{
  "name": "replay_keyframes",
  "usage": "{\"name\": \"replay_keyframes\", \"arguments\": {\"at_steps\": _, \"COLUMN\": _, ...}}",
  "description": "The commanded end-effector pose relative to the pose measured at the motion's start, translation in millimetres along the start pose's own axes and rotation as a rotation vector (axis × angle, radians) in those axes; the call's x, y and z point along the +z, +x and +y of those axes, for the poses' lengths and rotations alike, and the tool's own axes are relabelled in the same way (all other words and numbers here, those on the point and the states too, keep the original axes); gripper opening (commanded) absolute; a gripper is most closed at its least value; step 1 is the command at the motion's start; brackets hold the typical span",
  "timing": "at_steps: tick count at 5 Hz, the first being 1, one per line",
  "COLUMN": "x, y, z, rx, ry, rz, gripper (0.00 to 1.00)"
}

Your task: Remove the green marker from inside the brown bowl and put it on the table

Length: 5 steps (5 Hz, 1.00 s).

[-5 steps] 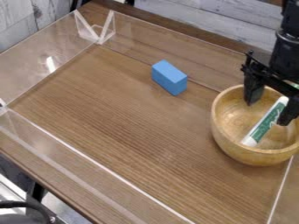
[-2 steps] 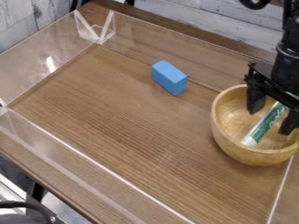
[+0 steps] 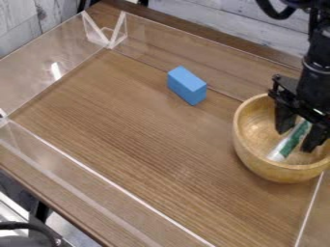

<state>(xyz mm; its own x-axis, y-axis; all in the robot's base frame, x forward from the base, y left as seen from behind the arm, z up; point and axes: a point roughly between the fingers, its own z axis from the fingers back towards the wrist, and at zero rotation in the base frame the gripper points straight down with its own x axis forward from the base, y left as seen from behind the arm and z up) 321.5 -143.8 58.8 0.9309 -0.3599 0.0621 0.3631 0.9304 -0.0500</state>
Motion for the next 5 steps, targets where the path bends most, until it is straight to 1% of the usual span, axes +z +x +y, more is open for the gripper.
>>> {"name": "replay_keyframes", "arguments": {"at_steps": 1, "x": 12.8, "y": 5.9, "z": -3.7, "rx": -0.02, "ry": -0.008, "rz": -0.045, "gripper": 0.0}}
{"name": "replay_keyframes", "arguments": {"at_steps": 5, "x": 22.8, "y": -0.4, "z": -1.3, "rx": -0.061, "ry": -0.027, "rz": -0.028, "gripper": 0.0}}
